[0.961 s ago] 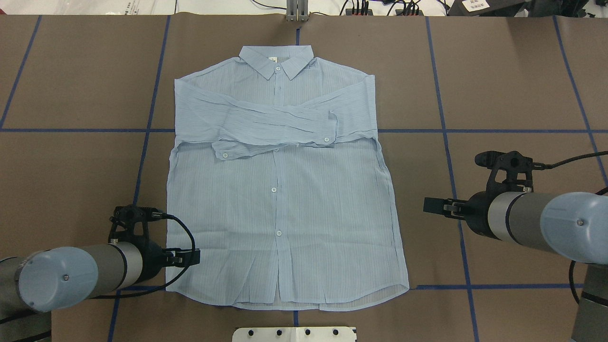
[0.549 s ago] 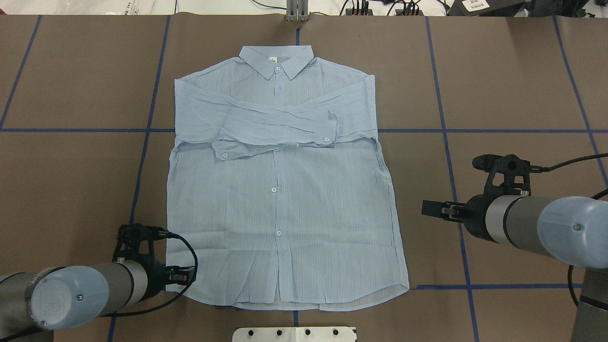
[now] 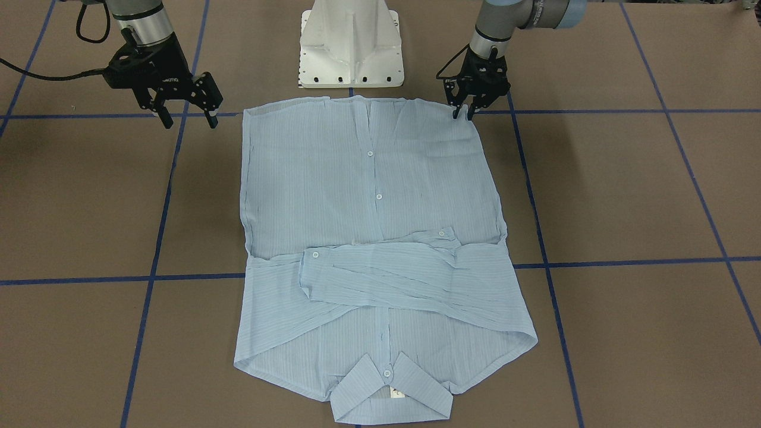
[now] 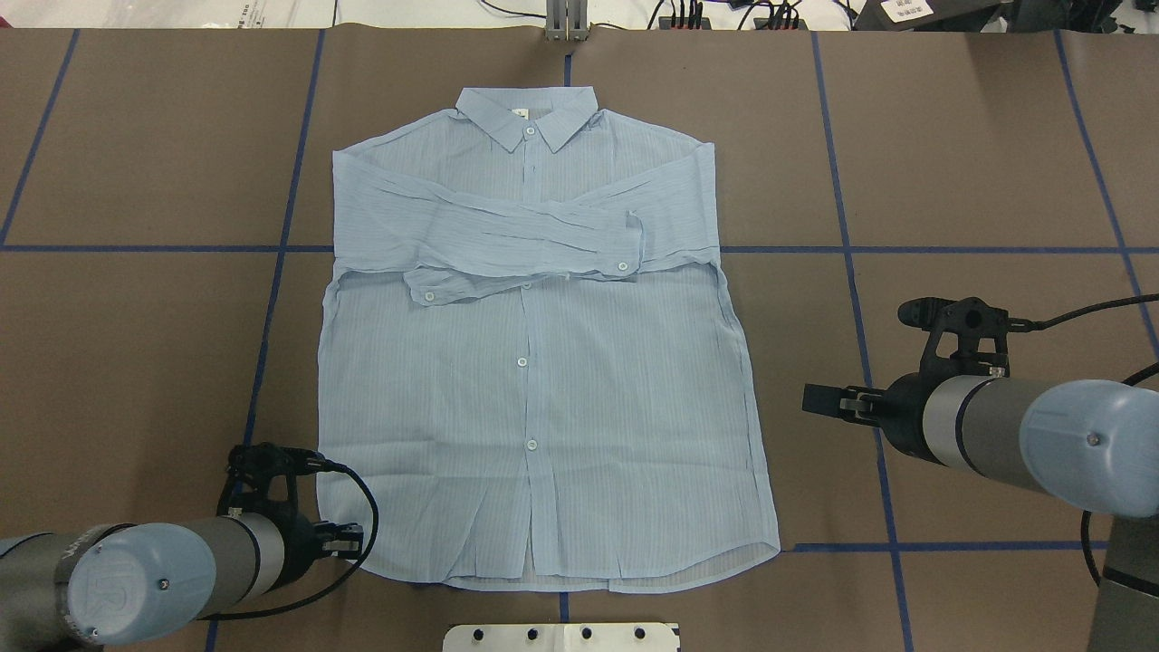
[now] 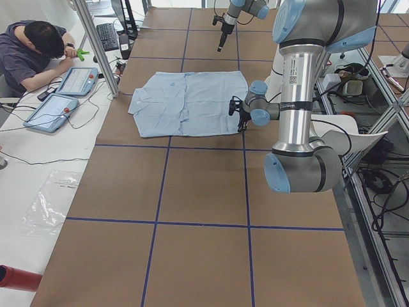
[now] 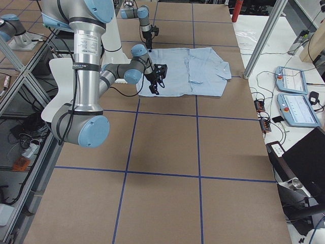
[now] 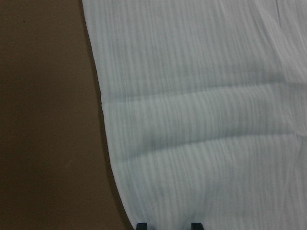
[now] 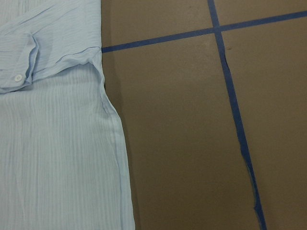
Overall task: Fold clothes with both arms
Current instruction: 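Position both grippers at the hem corners nearest the robot and grasp them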
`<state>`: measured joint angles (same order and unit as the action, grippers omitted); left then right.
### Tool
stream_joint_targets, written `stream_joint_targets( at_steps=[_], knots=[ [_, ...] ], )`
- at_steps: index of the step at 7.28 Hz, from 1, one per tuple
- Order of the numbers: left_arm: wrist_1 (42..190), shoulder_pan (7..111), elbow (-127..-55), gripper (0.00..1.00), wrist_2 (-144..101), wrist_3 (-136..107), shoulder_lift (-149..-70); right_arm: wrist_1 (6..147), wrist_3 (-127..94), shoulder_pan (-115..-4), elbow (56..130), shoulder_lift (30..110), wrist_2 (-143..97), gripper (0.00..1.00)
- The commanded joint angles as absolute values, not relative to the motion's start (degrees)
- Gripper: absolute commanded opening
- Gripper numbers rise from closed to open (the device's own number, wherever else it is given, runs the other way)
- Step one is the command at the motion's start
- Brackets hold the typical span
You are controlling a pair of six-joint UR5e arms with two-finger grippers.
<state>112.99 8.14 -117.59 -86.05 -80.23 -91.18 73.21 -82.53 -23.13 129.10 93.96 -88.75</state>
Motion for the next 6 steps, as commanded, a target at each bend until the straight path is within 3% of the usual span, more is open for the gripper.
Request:
stream_joint_targets(
  at_steps=[1,6],
  knots=[
    [112.68,8.09,-117.68,0.42,-86.04,-80.24,-91.06,73.21,-82.53,-22.85,128.94,93.96,-88.42,1.00],
    [108.46,7.74,-119.62,0.42,-86.22,-80.24,-91.14,73.21,-82.53,-22.50,128.94,93.96,-87.98,1.00]
  ],
)
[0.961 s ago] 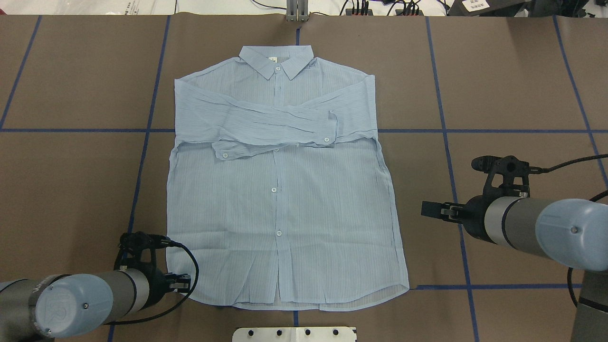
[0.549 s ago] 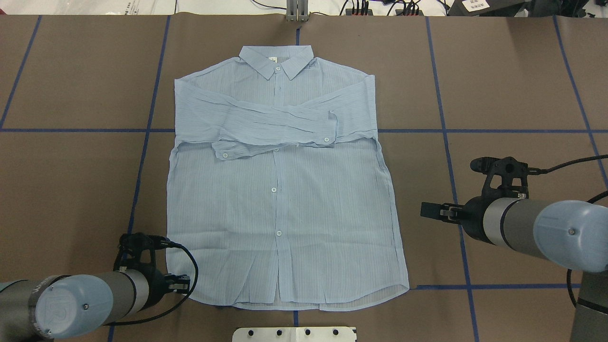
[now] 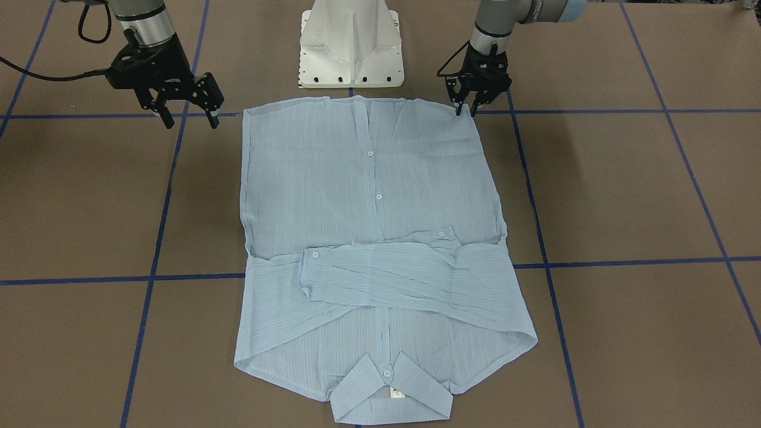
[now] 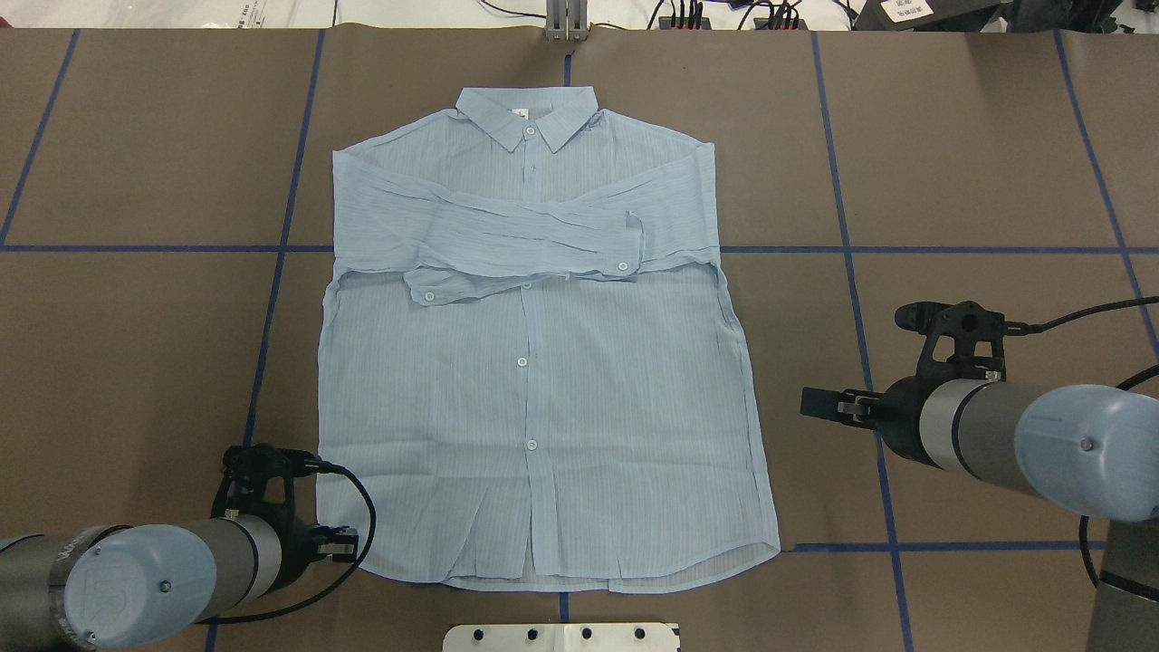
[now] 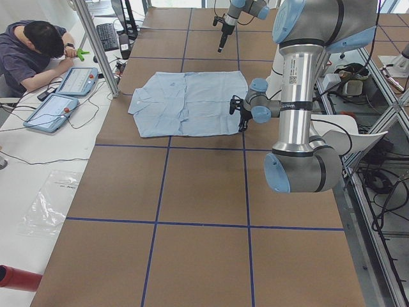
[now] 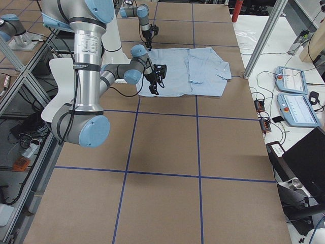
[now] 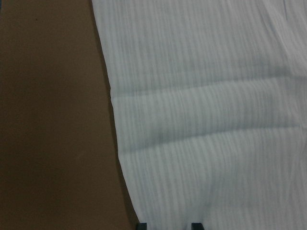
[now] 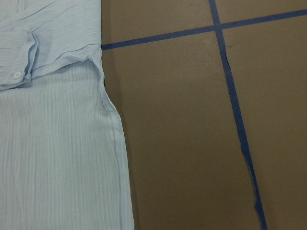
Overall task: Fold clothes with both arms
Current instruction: 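Position both grippers at the hem corners nearest the robot and grasp them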
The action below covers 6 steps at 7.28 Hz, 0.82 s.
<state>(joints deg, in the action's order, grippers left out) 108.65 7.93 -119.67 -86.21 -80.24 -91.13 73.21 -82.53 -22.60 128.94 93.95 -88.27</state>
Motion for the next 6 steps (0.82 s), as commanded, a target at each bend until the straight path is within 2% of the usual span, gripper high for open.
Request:
stream_joint_targets(
  at_steps=[1,3,4,5,6],
  knots=[
    [108.37,7.56,-119.62,0.42,-86.31,-80.24,-91.06,73.21,-82.53,-22.33,128.85,93.96,-87.98,1.00],
    [108.37,7.47,-119.53,0.42,-86.22,-80.24,-91.05,73.21,-82.53,-22.32,128.76,93.96,-87.89,1.00],
    [108.28,7.38,-119.53,0.31,-86.31,-80.24,-91.05,73.21,-82.53,-22.32,128.76,93.96,-87.89,1.00],
    [108.28,7.47,-119.62,0.04,-86.31,-80.24,-91.14,73.21,-82.53,-22.32,128.76,93.96,-87.89,1.00],
    [108.28,7.38,-119.53,0.00,-86.31,-80.24,-91.14,73.21,-82.53,-21.98,128.76,93.96,-87.63,1.00]
  ],
)
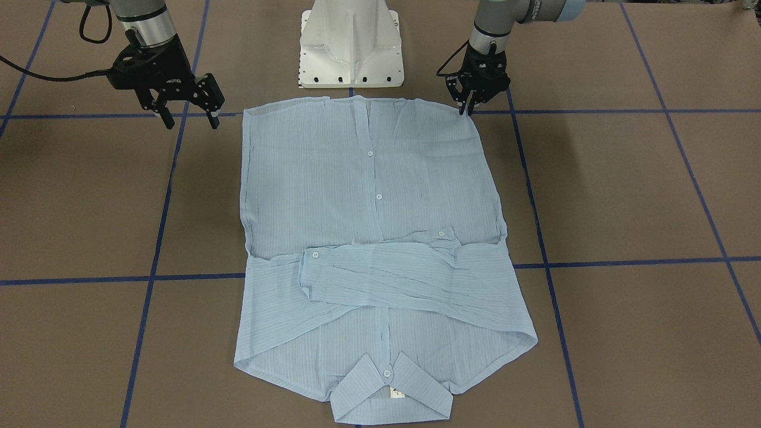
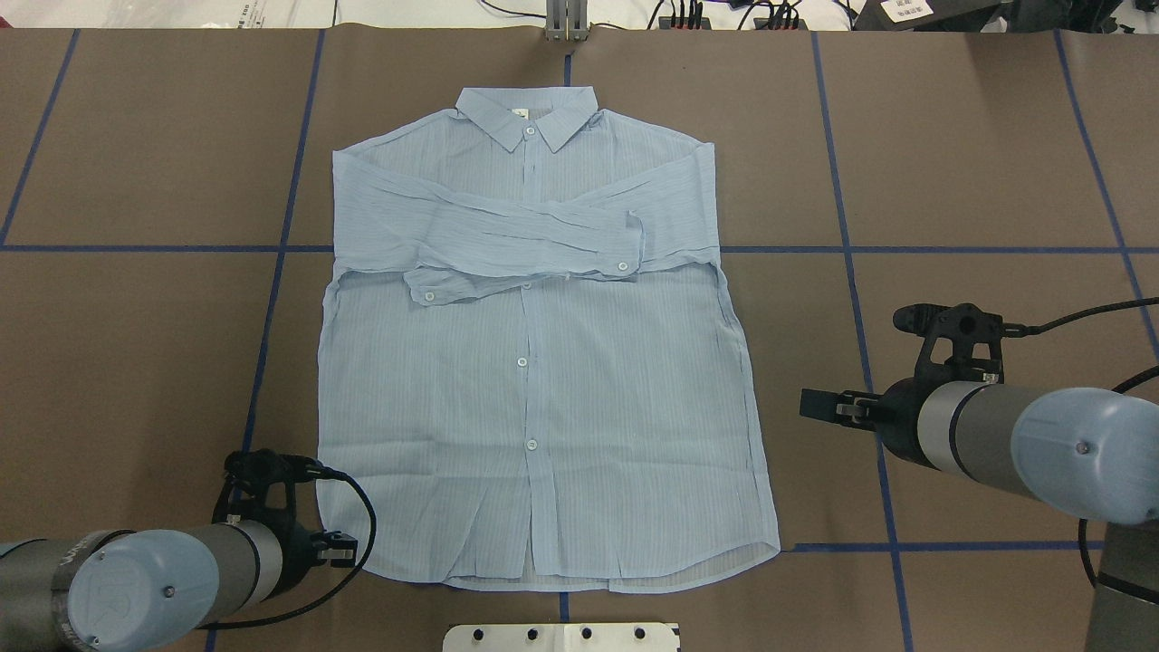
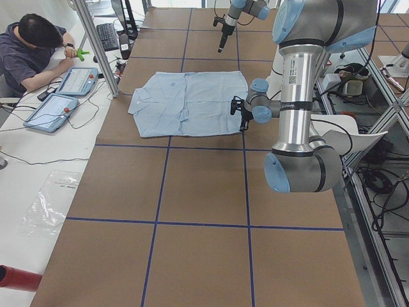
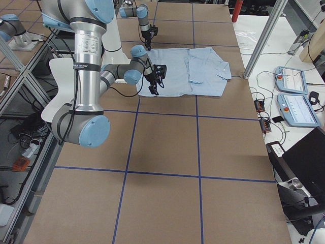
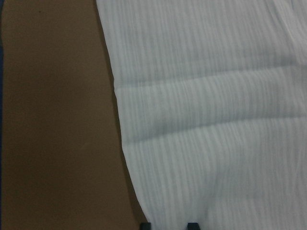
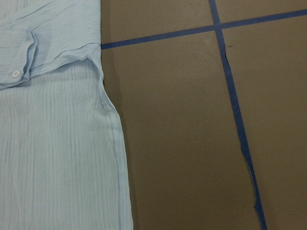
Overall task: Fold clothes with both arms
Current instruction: 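Position both grippers at the hem corners nearest the robot and grasp them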
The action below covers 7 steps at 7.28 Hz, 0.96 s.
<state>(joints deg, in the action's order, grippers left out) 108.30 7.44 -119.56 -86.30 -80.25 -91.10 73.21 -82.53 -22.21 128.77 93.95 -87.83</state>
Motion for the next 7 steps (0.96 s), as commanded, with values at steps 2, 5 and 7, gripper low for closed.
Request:
stream_joint_targets(
  at_steps=[2,5,7],
  knots=[
    [108.28,7.38,-119.79,0.00,-86.31,-80.24,-91.32,73.21,-84.27,-21.36,128.85,94.13,-87.63,1.00],
    [108.46,7.47,-120.59,0.00,-86.22,-80.07,-91.67,73.21,-91.81,-13.05,128.85,94.92,-80.19,0.98],
    [108.81,7.56,-121.02,0.00,-86.05,-79.98,-91.76,73.39,-97.01,-6.53,128.41,94.83,-74.03,0.80]
  ],
)
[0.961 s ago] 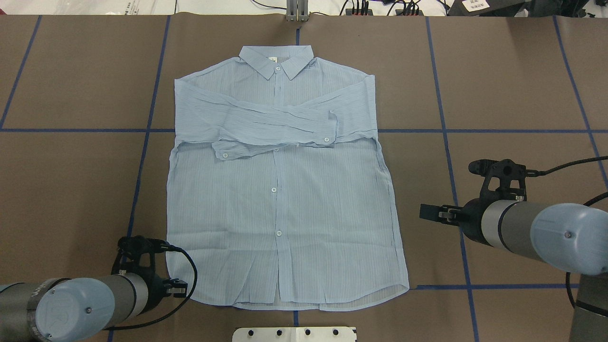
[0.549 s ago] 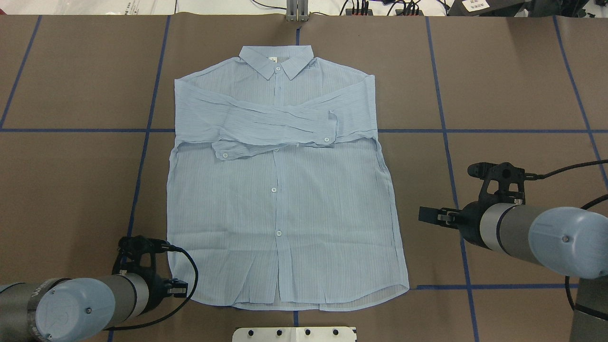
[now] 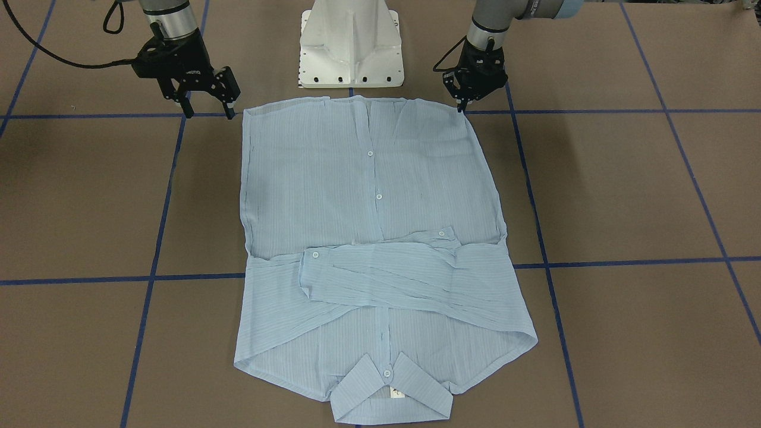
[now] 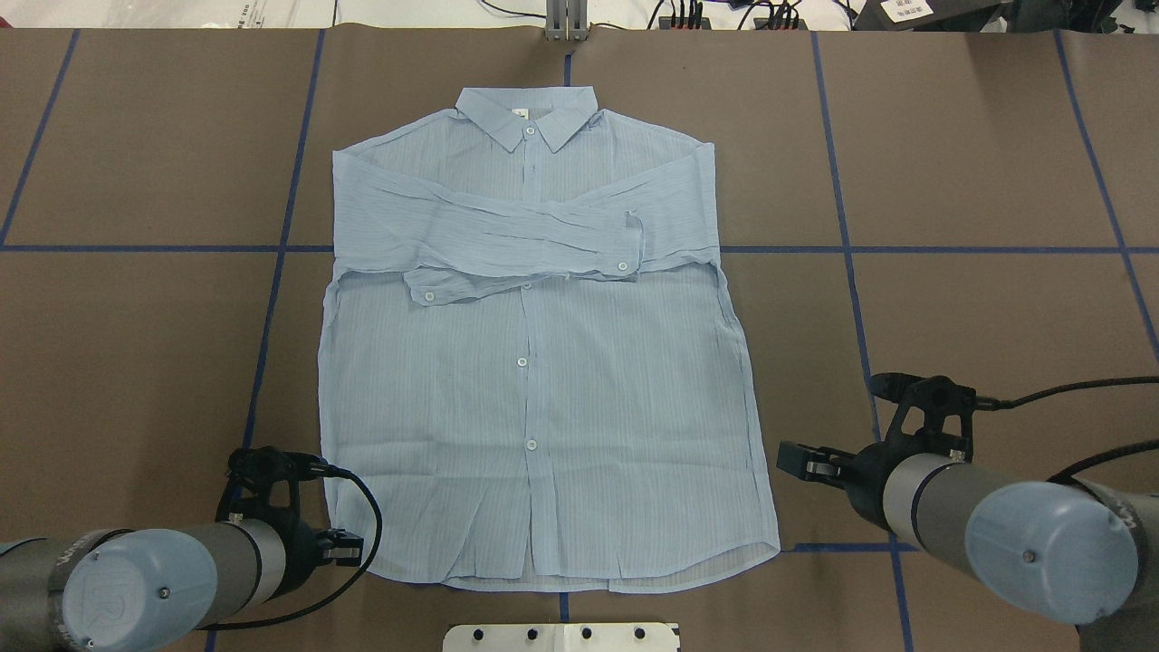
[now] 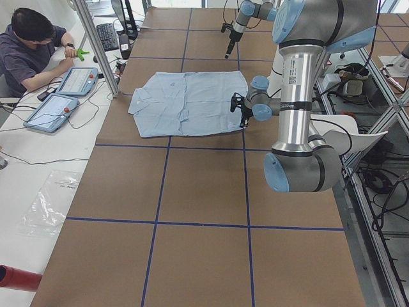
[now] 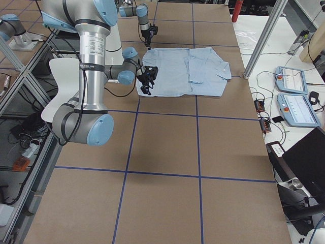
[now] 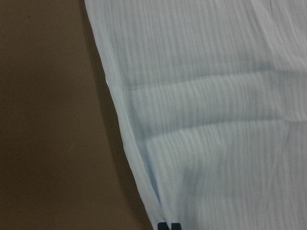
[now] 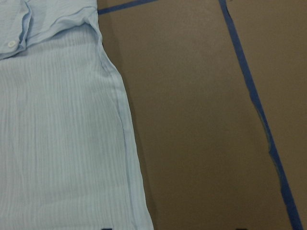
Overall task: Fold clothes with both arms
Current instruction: 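Position both grippers at the hem corners nearest the robot and grasp them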
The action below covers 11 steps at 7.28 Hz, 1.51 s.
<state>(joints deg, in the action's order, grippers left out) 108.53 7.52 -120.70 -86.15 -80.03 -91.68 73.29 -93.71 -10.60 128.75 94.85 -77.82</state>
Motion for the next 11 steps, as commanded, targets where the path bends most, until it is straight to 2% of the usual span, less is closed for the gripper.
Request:
stream_joint_targets(
  at_steps=[1,2,9,11],
  knots=[
    [108.90,7.56,-122.33,0.00,-85.87,-79.98,-91.67,73.48,-97.38,-4.24,127.71,94.66,-72.35,0.69],
    [108.90,7.47,-122.78,0.00,-85.70,-79.98,-91.67,73.13,-99.91,-2.65,125.36,93.88,-70.85,0.60],
    [108.81,7.56,-123.05,0.00,-84.55,-79.89,-91.41,73.21,-100.81,2.63,120.32,91.41,-64.95,0.60],
    [108.81,7.65,-123.31,0.00,-84.55,-79.89,-91.23,73.21,-100.90,3.60,120.32,91.23,-64.34,0.54]
  ],
)
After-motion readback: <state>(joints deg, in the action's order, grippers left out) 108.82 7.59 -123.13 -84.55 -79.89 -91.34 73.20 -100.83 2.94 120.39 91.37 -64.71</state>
